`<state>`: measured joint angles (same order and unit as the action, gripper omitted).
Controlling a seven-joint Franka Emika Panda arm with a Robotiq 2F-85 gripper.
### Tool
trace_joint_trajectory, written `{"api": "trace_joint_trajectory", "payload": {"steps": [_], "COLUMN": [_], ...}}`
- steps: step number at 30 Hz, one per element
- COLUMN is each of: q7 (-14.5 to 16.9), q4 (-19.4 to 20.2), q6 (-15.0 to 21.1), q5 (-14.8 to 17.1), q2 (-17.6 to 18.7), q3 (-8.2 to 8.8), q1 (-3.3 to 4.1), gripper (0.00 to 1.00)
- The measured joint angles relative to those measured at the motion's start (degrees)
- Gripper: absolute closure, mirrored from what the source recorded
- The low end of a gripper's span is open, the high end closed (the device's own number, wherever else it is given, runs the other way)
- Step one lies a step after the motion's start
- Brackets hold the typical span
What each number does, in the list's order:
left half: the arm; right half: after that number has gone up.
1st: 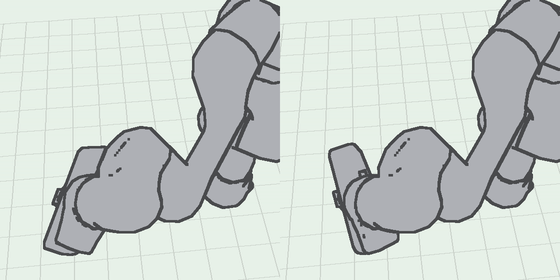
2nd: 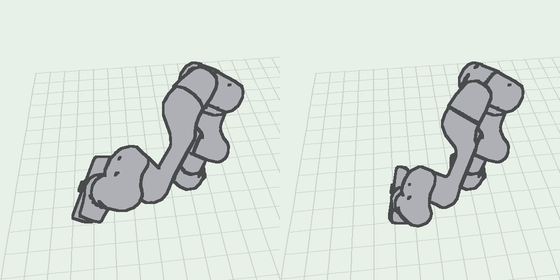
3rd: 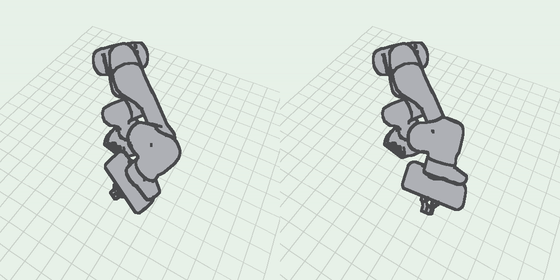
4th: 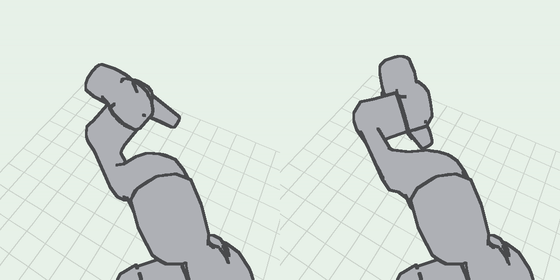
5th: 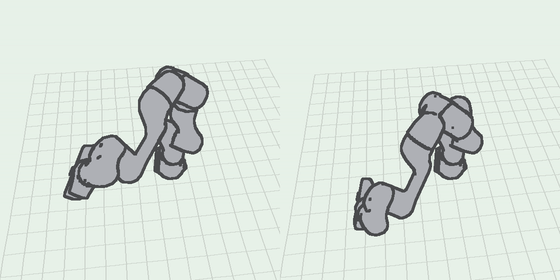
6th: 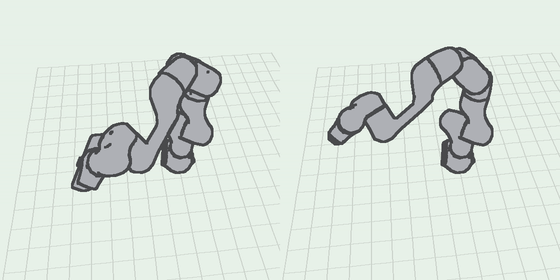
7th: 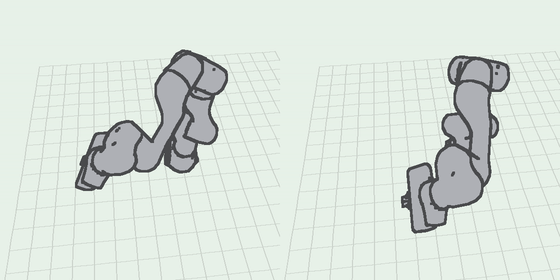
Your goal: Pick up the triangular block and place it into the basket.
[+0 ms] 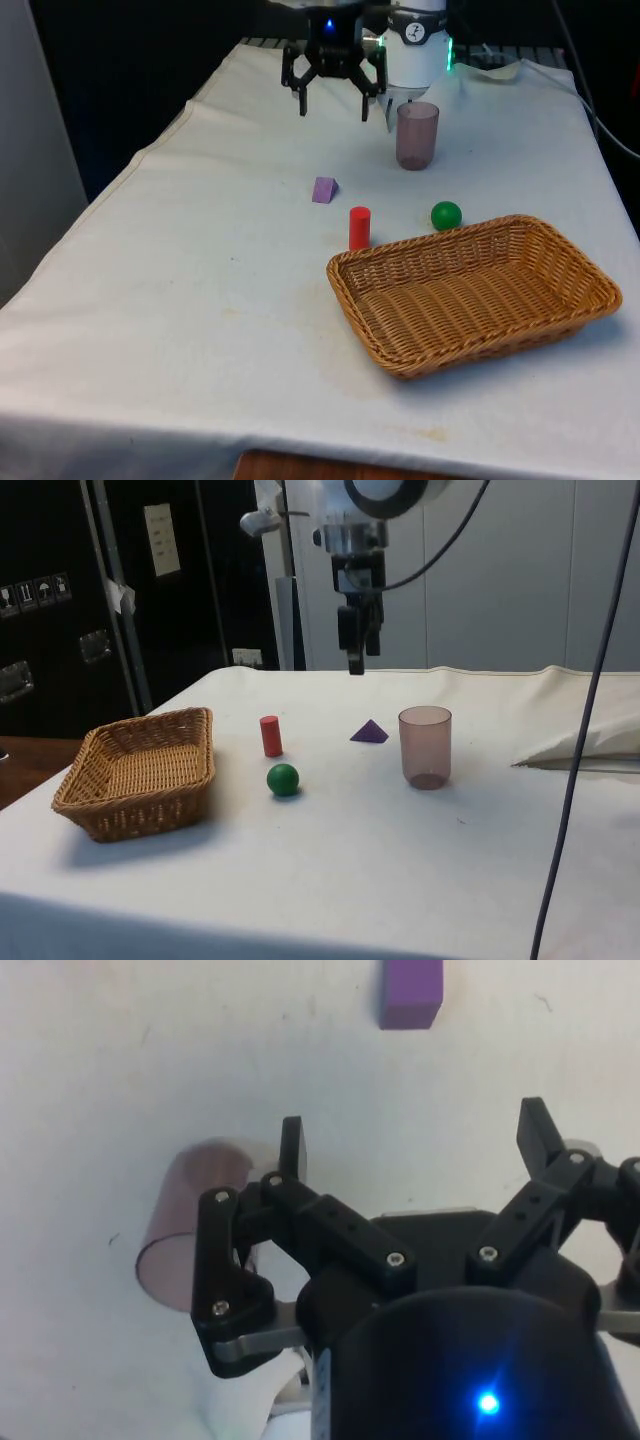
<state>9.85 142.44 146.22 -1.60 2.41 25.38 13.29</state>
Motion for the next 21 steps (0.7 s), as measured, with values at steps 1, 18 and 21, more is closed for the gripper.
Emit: {"api": "trace_joint_trajectory", "payload": {"steps": [1, 18, 21], "q7": [0.1, 1.3, 2.0], "q4": [0.3, 1.4, 0.6], "q6": [0.6, 10.6, 11.0], "q5": [0.1, 2.5, 3.8], "q2": [0.3, 8.8, 10.6], "q3": [0.06, 0.74, 0.69], "q1": [0.0, 0.0, 0.0], "gripper": [0.0, 0.0, 0.0]}}
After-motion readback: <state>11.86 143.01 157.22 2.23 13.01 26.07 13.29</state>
